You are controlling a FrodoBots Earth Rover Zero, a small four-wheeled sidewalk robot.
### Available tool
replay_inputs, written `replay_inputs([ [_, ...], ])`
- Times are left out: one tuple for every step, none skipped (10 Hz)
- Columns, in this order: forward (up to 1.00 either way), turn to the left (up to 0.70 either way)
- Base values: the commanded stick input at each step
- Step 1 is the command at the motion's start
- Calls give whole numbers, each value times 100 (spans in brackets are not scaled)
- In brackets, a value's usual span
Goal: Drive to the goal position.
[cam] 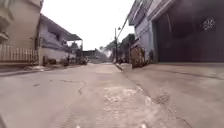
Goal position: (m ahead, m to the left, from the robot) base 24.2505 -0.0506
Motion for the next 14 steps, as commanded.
replay_inputs([
  [100, 0],
  [100, 0],
  [100, 0],
  [100, 0],
  [100, 0],
  [100, 0],
  [100, 0],
  [100, 0],
  [100, -1],
  [100, -14],
  [100, -34],
  [100, -18],
  [100, 0],
  [100, 0],
])
